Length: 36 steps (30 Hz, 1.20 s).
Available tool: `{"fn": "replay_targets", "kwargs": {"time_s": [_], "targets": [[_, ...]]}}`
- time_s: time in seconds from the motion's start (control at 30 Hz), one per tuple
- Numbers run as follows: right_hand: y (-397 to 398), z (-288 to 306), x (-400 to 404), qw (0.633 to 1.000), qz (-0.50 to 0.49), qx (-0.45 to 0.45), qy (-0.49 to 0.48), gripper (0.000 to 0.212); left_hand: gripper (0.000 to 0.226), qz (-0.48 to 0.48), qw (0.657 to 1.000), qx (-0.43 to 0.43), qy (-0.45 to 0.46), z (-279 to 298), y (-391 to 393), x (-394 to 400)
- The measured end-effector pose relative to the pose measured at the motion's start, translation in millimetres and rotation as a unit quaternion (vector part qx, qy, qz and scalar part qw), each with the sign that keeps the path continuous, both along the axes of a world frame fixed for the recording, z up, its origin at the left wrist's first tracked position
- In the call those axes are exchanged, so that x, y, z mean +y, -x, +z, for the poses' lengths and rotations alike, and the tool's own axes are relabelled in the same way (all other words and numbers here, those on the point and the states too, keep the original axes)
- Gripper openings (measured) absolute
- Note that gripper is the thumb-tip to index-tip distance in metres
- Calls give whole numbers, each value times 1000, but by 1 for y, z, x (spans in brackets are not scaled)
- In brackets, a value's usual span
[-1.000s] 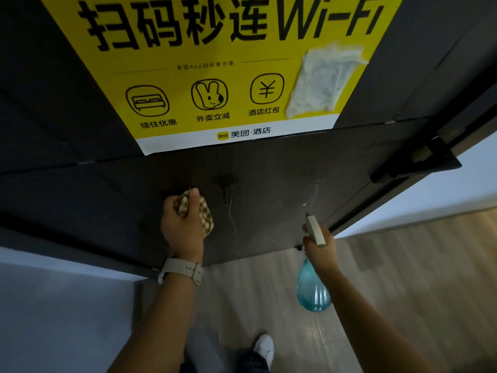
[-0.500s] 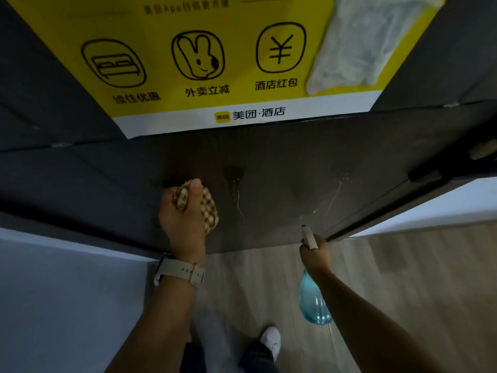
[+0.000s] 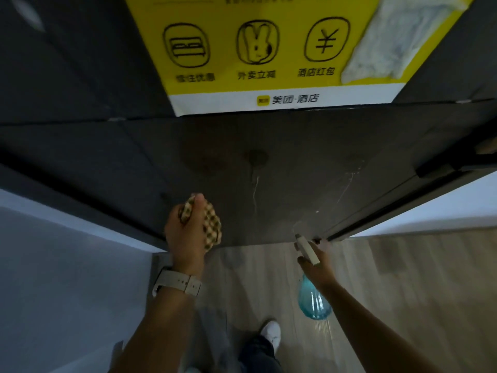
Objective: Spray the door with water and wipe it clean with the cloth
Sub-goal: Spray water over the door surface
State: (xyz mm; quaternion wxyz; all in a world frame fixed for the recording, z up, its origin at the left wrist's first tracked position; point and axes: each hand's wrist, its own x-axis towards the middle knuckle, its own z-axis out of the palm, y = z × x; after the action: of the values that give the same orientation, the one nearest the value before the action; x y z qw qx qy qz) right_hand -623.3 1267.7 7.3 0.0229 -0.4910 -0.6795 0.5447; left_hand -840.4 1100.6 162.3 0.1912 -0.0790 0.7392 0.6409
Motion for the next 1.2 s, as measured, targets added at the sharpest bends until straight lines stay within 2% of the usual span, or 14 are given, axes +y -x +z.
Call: {"fn": "replay_targets", "kwargs": {"time_s": [0.1, 0.17, 0.27, 0.33, 0.43, 0.67, 0.73, 0.8, 0.97, 1.1, 1.2], "targets": [[6, 4, -34, 999, 36, 12, -11, 33, 32, -20, 994, -85, -63, -15, -5, -55], [20, 4, -63, 998, 48, 9, -25, 30, 42, -62, 986, -117, -101, -32, -5, -95], [47, -6, -115, 998, 26, -25, -44, 22, 20, -66, 985, -143, -70, -66, -5, -164], [68, -17, -150, 992, 44, -55, -106, 23, 19, -42, 987, -151, -39, -94, -2, -206], [110, -46, -199, 996, 59, -27, -68, 23, 22, -14, 982, -187, -12, -141, 6, -261], [198, -178, -297, 990, 134, -35, 32, 17, 26, 59, 989, -137, -12, -259, 11, -347], [213, -227, -322, 988, 149, -25, 37, 18, 12, 124, 981, -152, -4, -308, 7, -361], [231, -279, -343, 985, 165, -20, 51, 18, 20, 171, 969, -180, -3, -358, 3, -370], [296, -398, -367, 976, 209, -20, 52, 39, 18, 150, 970, -191, 11, -481, 23, -369], [346, -474, -371, 968, 250, -13, 22, 28, 15, 132, 976, -174, 3, -549, 42, -371], [375, -503, -369, 955, 295, -5, -11, 21, 11, 123, 979, -162, -4, -576, 50, -375]]}}
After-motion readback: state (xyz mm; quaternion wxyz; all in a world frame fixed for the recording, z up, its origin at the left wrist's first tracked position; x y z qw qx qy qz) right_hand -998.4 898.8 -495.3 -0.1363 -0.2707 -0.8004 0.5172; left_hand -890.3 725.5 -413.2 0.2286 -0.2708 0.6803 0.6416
